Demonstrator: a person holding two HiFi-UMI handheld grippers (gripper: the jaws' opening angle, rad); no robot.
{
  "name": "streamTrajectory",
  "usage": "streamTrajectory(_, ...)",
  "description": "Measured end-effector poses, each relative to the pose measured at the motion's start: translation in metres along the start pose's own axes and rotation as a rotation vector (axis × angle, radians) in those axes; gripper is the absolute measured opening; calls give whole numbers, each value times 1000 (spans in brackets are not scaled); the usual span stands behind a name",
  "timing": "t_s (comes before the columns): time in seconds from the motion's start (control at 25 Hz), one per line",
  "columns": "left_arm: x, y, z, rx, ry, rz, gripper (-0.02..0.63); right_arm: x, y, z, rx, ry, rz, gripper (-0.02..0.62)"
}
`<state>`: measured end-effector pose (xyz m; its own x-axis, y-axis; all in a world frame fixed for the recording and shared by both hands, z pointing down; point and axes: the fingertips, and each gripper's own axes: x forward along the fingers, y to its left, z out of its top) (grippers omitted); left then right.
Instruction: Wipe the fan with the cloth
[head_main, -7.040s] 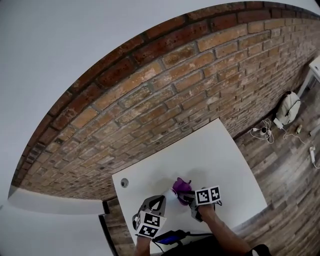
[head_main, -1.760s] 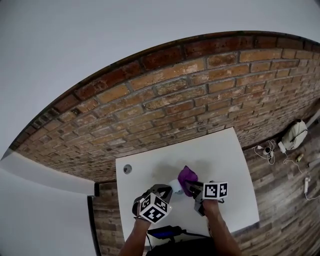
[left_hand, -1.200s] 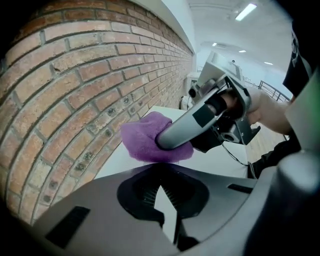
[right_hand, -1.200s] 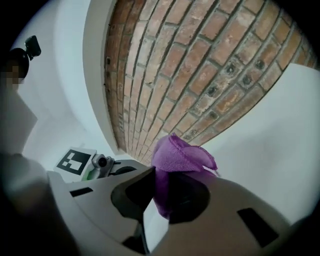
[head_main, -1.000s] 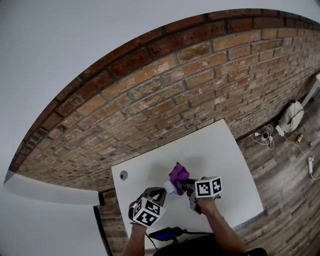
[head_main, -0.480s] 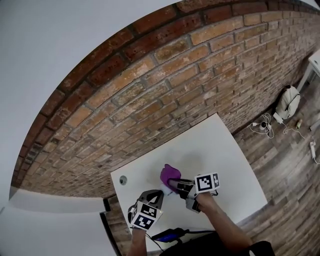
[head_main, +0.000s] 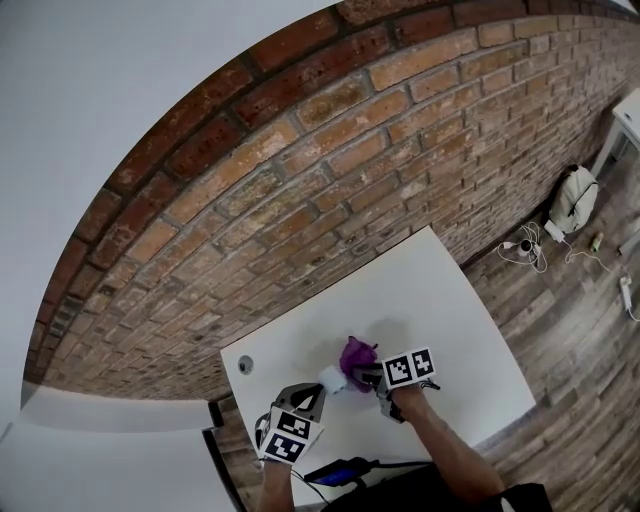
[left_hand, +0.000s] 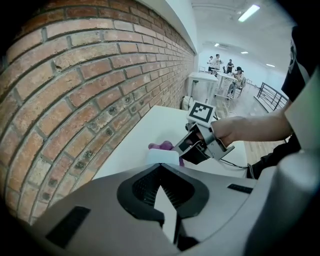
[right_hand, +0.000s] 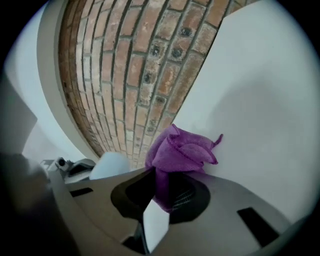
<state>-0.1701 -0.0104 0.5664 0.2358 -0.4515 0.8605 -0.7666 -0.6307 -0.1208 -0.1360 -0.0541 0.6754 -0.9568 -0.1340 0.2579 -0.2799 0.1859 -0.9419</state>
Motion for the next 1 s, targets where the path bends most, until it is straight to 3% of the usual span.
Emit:
streamTrajectory(0.08,0,-2,0,-6,-2,-3,0,-5,-11,0,-22,9,-64,55)
streamTrajectory(0.12,0,-3,0,-8,-4,-4,0,-10,-6,6,-22,-15,-56,55)
streamTrajectory(0.24,-1,0,2,-9,-10,3,0,-16,35,24,3,-77,83,55)
streamTrajectory(0.32,1,0,1,-3,-11,6,0,-13,57,22,72,-77,189,55)
streamTrajectory(0.4,2,-2,0,0,-11,1,0,-10,56,14,140,-80,222,55)
streamTrajectory(0.52,1,-2,1,-7,-10,-2,0,-7,38,7,119,-67,161,55)
streamTrajectory(0.68,1,-2,1,-20,-15,1,0,1,-7,-8,17,23,-19,55)
streamTrajectory(0.84,1,-3,1,-31,-26,1,0,1,-33,-13,-31,81,-119,55)
streamTrajectory(0.92,1,-2,1,-34,-25,1,0,-5,-35,2,-137,69,-211,55)
streamTrajectory(1.0,1,-2,2,-35,-25,0,0,-8,-24,25,-180,8,-224,55)
